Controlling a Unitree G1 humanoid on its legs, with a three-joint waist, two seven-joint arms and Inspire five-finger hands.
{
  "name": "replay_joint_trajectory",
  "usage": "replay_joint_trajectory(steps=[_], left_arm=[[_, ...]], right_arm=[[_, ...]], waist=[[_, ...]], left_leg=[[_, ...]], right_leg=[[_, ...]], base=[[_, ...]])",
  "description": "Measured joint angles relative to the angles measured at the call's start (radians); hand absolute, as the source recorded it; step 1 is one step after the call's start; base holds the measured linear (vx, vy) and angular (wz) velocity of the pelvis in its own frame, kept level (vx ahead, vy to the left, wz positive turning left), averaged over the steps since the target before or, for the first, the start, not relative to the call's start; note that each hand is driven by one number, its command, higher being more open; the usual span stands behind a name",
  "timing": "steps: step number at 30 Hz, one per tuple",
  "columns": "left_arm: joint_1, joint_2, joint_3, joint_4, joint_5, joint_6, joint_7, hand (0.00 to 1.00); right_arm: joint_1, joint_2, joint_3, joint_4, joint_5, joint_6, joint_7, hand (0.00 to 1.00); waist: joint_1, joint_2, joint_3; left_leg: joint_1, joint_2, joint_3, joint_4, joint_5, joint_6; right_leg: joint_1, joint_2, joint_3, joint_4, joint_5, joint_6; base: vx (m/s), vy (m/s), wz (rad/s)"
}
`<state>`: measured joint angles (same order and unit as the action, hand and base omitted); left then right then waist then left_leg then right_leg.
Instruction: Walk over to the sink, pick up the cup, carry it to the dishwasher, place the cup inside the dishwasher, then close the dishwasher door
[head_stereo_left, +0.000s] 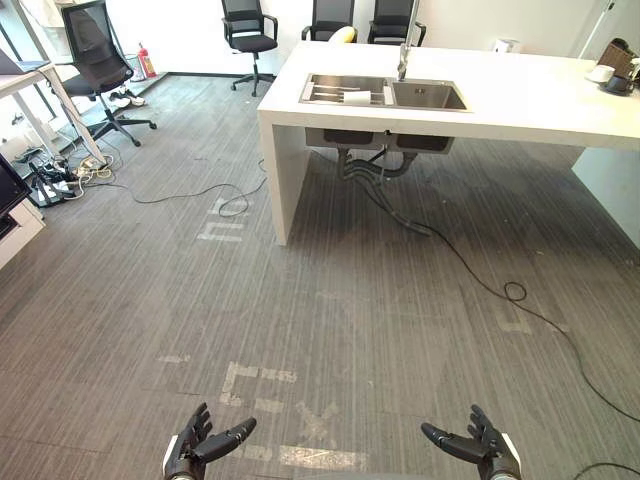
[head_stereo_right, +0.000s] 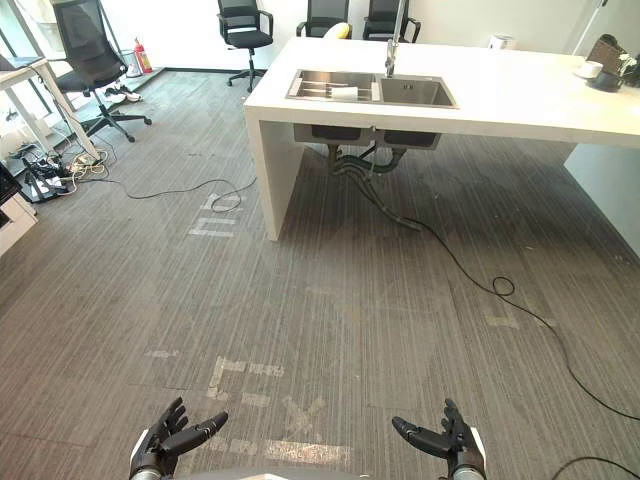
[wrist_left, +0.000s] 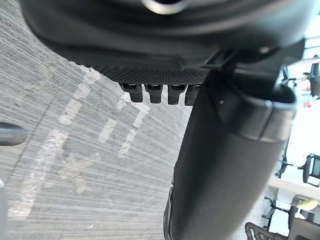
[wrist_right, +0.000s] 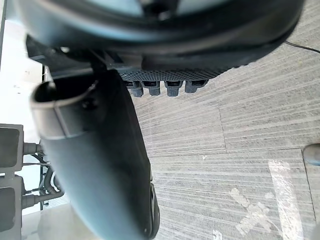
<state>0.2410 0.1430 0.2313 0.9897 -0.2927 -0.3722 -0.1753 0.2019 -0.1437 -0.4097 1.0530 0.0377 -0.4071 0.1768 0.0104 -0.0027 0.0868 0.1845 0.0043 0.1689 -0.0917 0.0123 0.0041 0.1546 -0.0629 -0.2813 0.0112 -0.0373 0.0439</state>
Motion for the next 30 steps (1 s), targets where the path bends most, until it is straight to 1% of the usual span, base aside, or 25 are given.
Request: replay_joint_trajectory(steps=[13, 18, 30], left_arm=[[0.000, -0.008, 0.000, 0.005, 0.000, -0.003, -0.001, 1.00], [0.000, -0.008, -0.001, 0.004, 0.002, -0.013, -0.001, 1.00], [0.000, -0.009, -0.006, 0.003, 0.019, -0.026, 0.000, 1.00]], right_arm=[[-0.006, 0.014, -0.001, 0.019, 0.023, 0.000, 0.025, 1.00], [-0.005, 0.019, -0.006, 0.019, 0.058, 0.000, 0.040, 1.00], [-0.002, 0.021, -0.016, 0.019, 0.061, 0.000, 0.055, 1.00]], waist=[[0.000, 0.000, 0.000], [-0.001, 0.000, 0.000], [0.000, 0.001, 0.001]], left_leg=[[-0.001, 0.000, 0.001, 0.000, -0.001, -0.001], [0.000, 0.000, 0.002, 0.000, -0.001, -0.001], [0.002, 0.004, 0.018, 0.000, -0.005, -0.006]], right_leg=[[0.003, 0.003, 0.001, -0.012, 0.002, 0.001], [0.005, 0.003, 0.004, -0.012, 0.002, 0.001], [0.003, 0.007, 0.021, -0.012, 0.004, 0.000]], base=[[0.00, 0.000, 0.00], [0.00, 0.000, 0.00], [0.00, -0.001, -0.03]])
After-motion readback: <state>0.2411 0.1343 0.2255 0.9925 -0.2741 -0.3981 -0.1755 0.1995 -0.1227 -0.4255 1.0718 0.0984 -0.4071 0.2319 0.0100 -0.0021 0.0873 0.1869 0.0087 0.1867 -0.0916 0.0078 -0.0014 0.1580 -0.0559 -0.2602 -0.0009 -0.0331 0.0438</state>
